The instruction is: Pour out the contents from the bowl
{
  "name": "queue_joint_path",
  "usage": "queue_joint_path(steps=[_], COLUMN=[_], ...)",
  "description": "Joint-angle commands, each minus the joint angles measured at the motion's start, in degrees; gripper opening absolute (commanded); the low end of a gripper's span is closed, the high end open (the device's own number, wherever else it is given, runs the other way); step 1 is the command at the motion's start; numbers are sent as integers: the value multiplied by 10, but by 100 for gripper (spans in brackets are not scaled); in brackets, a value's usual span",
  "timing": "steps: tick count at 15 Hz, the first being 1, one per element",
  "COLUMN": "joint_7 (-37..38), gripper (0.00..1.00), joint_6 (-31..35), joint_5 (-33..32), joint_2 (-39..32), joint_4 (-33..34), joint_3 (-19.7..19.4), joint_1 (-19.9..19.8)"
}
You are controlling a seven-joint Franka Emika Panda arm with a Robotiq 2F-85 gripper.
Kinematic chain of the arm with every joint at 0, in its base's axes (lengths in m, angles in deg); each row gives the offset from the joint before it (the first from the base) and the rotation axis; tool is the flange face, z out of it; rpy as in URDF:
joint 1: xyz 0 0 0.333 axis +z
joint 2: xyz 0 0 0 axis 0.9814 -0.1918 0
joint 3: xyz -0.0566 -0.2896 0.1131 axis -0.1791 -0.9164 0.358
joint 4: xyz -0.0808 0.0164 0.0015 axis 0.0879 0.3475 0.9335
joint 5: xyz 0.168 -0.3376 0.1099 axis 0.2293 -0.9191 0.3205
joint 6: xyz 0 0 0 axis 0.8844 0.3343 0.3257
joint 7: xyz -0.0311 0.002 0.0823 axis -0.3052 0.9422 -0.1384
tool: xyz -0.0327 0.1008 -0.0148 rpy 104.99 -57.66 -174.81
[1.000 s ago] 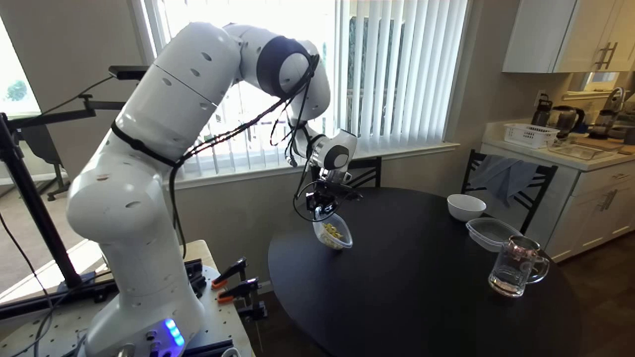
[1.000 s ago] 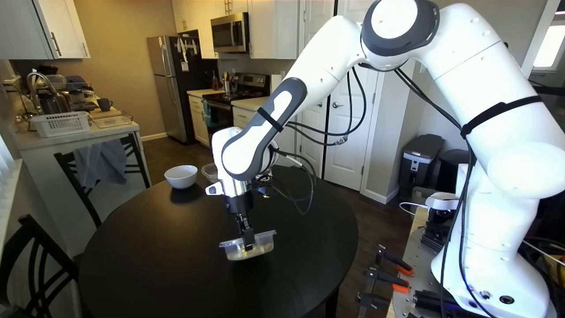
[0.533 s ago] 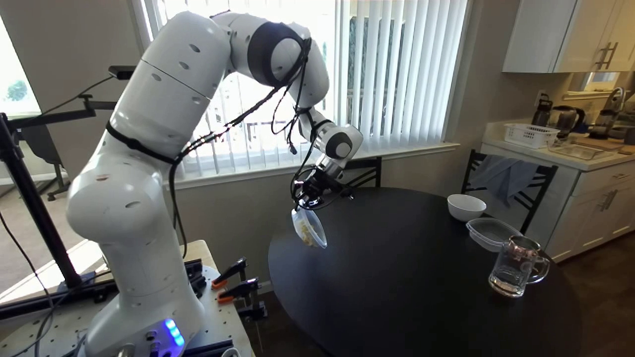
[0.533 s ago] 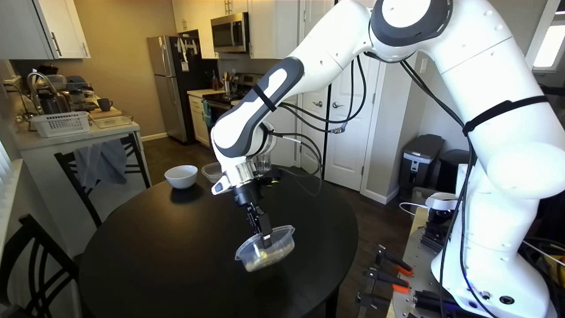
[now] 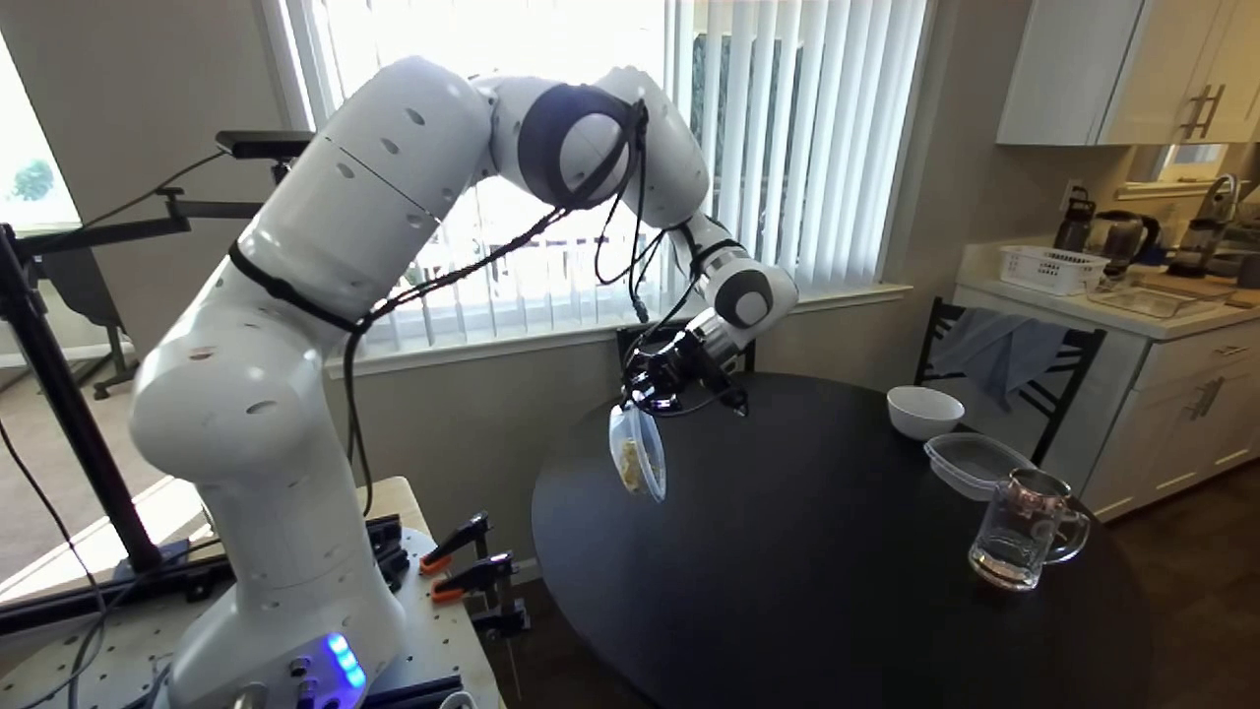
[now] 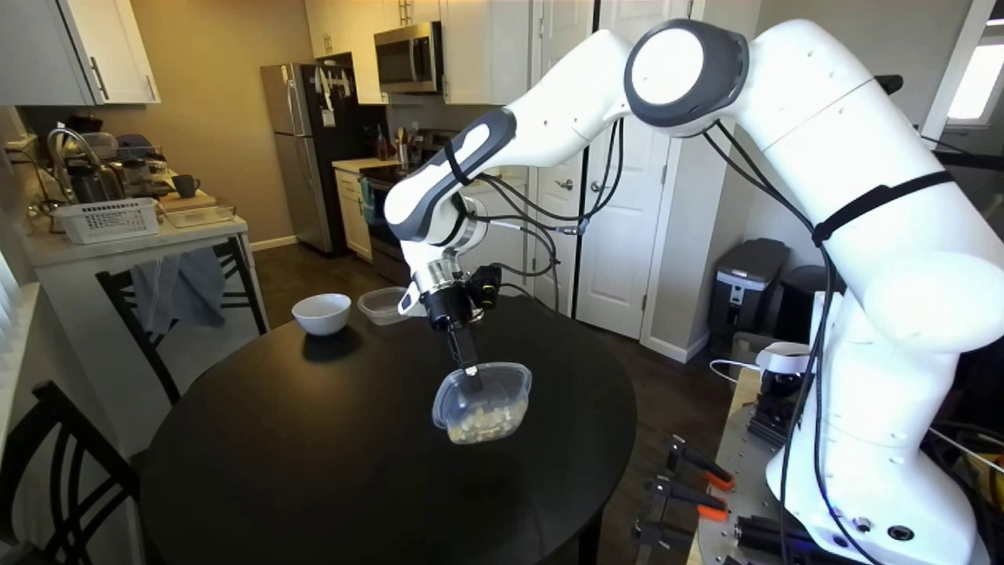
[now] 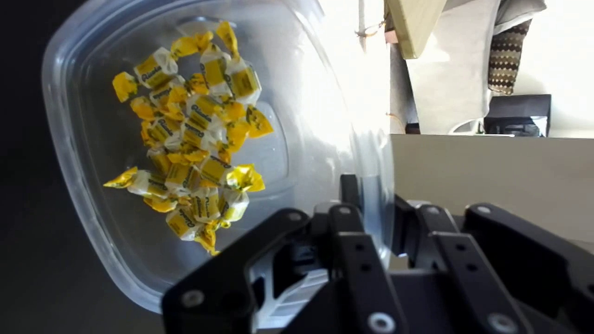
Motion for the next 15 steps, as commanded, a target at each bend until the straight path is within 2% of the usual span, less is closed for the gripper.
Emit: queue_joint_path(steps=[1, 4, 6, 12, 15], joint_7=[-35, -59, -109, -192, -192], gripper=[2, 2, 2, 2, 2], joint_6=[-42, -39, -21, -44, -65], joint_5=[18, 19, 19, 67, 108], joint_2=[-46, -78, -92, -114, -124], joint_4=[71, 111, 122, 144, 155], joint_3=[0, 2, 8, 16, 11], joint_1=[-5, -2, -8, -32, -52])
